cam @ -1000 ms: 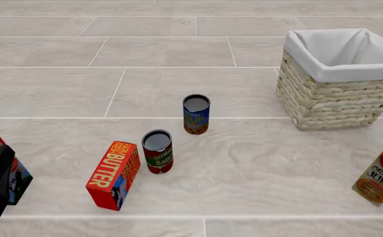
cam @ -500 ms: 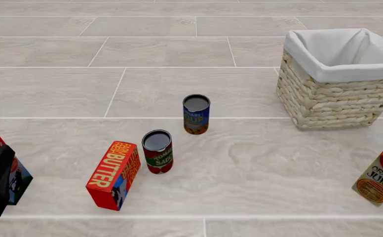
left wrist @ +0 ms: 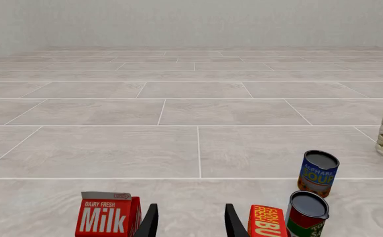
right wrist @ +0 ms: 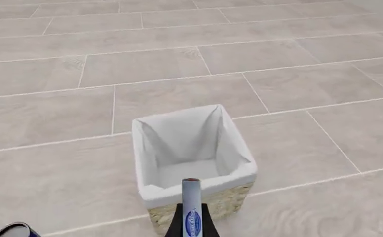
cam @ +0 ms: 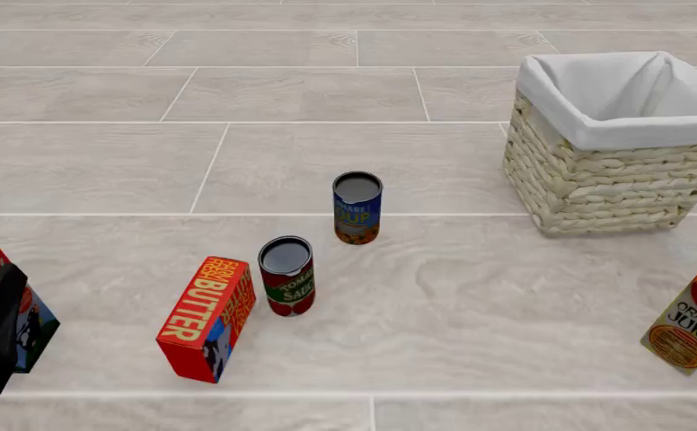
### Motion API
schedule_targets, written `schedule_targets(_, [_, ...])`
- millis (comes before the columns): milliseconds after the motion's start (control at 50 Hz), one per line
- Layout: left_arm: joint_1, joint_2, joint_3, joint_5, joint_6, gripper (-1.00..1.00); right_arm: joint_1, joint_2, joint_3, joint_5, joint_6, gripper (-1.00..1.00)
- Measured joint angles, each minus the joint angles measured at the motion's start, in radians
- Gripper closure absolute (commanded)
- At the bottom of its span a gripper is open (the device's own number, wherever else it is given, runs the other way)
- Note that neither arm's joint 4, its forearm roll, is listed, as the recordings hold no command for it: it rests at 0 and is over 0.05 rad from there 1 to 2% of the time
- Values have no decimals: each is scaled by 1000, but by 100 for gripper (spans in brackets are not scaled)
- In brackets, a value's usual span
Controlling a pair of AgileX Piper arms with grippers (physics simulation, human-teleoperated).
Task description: Pick the cream cheese and place it in the basket.
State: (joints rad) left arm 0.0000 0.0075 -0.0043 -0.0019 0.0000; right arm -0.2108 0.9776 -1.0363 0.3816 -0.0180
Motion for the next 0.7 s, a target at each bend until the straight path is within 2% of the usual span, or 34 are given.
schedule_targets(440, [0,0,0,0,0,-100,85,181,-147,94,-7,100])
schedule_targets(700, [0,0,0,0,0,-100,85,294,-281,193,-27,100])
